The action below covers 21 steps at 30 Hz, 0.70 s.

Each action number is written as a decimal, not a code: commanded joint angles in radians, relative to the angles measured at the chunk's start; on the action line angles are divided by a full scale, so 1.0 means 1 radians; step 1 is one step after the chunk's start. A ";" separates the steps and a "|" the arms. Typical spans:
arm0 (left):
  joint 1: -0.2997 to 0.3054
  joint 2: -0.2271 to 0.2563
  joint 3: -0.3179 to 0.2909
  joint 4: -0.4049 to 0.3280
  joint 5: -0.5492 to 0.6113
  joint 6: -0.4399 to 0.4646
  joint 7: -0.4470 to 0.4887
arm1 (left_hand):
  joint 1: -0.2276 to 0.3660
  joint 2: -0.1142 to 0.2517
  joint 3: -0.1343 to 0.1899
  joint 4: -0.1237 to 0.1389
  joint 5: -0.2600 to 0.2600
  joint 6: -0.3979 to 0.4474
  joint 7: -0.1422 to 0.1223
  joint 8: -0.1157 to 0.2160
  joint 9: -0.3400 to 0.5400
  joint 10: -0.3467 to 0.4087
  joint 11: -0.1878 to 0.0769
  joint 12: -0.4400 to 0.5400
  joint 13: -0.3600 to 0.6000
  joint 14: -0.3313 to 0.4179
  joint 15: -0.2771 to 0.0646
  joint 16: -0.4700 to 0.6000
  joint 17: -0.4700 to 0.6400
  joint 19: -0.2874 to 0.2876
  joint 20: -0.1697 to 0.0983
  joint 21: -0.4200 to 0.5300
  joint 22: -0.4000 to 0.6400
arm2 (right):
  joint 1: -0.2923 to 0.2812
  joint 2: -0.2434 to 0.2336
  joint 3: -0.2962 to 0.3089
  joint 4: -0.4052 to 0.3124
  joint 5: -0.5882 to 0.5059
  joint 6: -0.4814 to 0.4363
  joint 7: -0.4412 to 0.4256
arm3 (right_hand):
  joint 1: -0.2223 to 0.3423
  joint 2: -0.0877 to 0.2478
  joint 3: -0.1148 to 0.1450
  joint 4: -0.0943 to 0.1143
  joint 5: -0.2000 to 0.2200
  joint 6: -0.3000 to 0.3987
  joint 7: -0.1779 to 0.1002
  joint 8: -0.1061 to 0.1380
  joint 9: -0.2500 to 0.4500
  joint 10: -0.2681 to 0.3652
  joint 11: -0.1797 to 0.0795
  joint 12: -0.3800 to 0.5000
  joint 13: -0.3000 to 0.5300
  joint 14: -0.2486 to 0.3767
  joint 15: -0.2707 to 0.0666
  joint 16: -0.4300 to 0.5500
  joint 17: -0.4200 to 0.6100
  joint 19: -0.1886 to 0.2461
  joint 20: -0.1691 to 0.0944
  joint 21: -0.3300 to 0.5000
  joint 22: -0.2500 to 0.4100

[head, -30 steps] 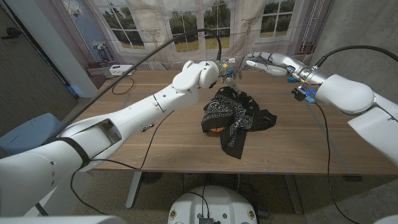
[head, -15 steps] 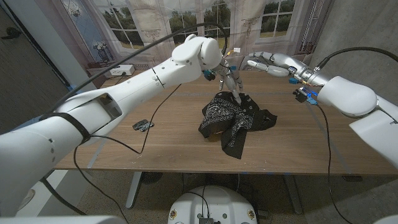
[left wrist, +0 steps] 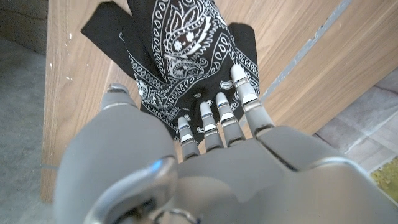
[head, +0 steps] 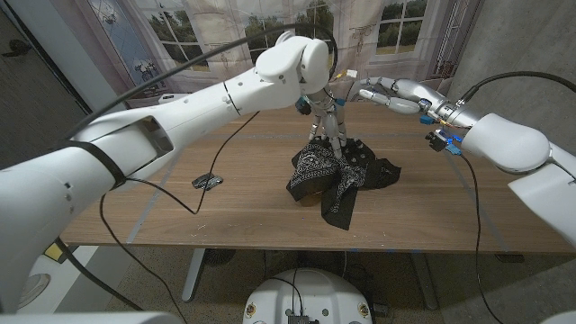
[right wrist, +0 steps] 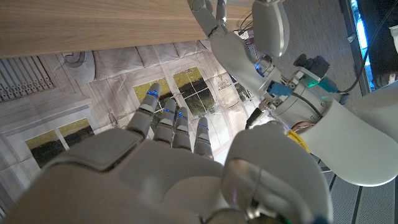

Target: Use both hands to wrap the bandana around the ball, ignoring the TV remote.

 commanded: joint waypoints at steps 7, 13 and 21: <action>-0.126 -0.106 0.341 0.134 0.040 0.152 -0.079 | 0.015 0.028 -0.031 -0.009 -0.051 -0.222 -0.004 -0.068 -0.016 -0.265 0.033 -0.145 -0.064 -0.303 0.156 -0.068 -0.056 -0.076 0.005 -0.134 -0.003 | -0.024 0.017 0.024 0.020 0.014 0.046 0.025 | -0.005 -0.004 -0.011 -0.004 -0.001 0.000 -0.004 -0.003 0.003 0.003 -0.002 -0.006 0.001 0.011 -0.001 0.003 -0.002 0.012 0.002 -0.004 0.005; -0.094 -0.140 0.404 0.164 0.192 0.130 -0.066 | -0.030 0.023 -0.077 0.007 -0.047 -0.497 0.002 -0.068 -0.024 -0.505 0.067 -0.158 -0.110 -0.514 0.199 -0.070 -0.059 -0.169 0.006 -0.220 -0.002 | -0.035 0.024 0.032 0.015 0.010 0.040 0.024 | -0.006 -0.005 -0.012 -0.004 -0.001 0.000 -0.003 -0.003 0.003 0.005 -0.002 -0.006 0.001 0.010 -0.001 0.002 -0.003 0.011 0.005 -0.005 0.005; -0.011 -0.161 0.401 0.204 0.330 0.050 -0.062 | -0.037 0.037 -0.086 0.012 -0.042 -0.584 -0.017 -0.064 -0.020 -0.549 0.067 -0.143 -0.112 -0.536 0.171 -0.056 -0.055 -0.181 0.004 -0.216 0.001 | -0.043 0.033 0.035 0.006 -0.001 0.027 0.022 | -0.008 -0.005 -0.013 -0.004 -0.001 0.001 -0.003 -0.003 0.003 0.006 -0.002 -0.006 0.001 0.012 -0.001 0.003 -0.004 0.012 0.006 -0.006 0.005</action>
